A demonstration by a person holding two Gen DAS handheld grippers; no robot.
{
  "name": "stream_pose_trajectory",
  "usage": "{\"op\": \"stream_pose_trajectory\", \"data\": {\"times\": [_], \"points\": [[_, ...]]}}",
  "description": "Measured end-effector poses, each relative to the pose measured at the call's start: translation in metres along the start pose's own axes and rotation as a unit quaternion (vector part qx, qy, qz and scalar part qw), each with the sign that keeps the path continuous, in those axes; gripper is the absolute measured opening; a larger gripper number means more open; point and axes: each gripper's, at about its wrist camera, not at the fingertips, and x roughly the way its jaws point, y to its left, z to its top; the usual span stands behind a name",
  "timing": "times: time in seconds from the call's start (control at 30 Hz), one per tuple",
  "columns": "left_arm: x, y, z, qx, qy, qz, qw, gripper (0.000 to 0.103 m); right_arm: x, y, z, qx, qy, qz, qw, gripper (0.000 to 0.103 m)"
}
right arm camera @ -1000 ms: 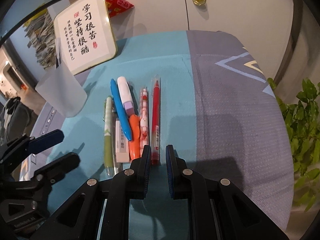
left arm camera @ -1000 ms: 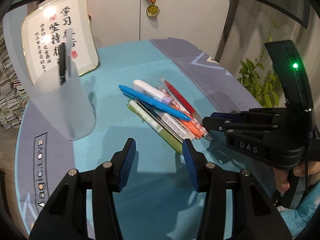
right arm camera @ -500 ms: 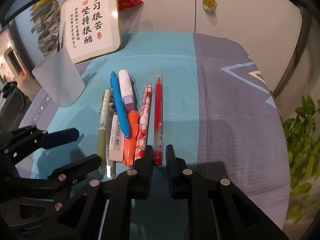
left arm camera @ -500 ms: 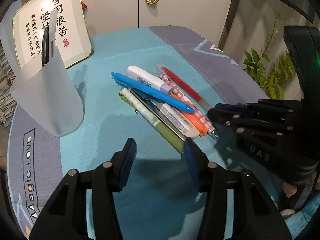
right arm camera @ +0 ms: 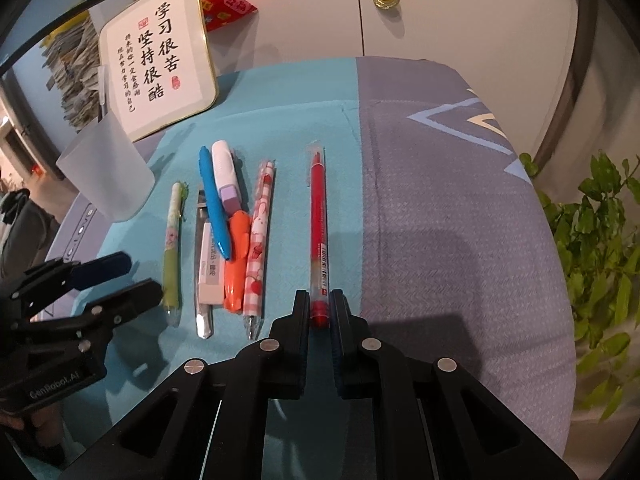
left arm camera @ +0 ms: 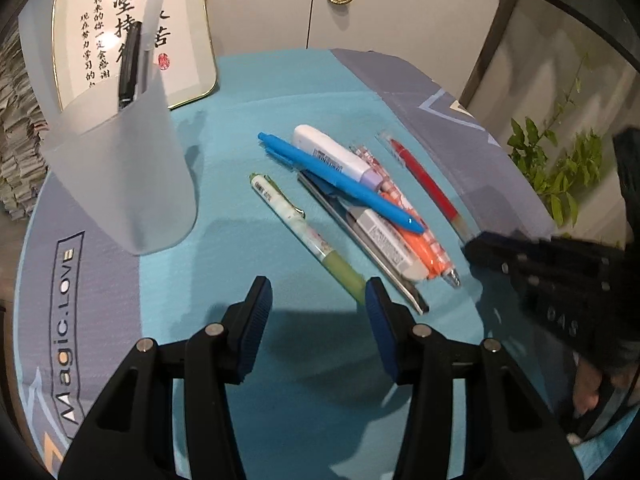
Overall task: Organize stationery
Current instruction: 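Grasp the green pen with the left gripper while the right gripper grasps the red pen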
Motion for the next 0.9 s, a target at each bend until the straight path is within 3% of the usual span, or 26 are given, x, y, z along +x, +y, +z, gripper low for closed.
{"op": "stream_pose_trajectory", "data": {"times": [0.13, 0.43, 0.53, 0.9], "points": [[0.009, -0.004, 0.008, -0.015, 0.008, -0.027, 0.9995, 0.049, -0.002, -0.001, -0.003, 0.002, 0.001, 0.003, 1.000, 0.011], [0.008, -0.018, 0.008, 0.019, 0.002, -0.020, 0.9996, 0.033, -0.003, -0.001, -0.005, 0.002, 0.002, 0.002, 1.000, 0.011], [0.005, -0.017, 0.007, 0.030, -0.001, -0.008, 0.9995, 0.032, -0.004, -0.001, -0.007, 0.005, 0.003, 0.003, 1.000, 0.011], [-0.009, 0.010, -0.004, -0.013, 0.019, 0.015, 0.9996, 0.029, -0.010, -0.006, -0.015, 0.024, 0.004, 0.003, 1.000, 0.011]]}}
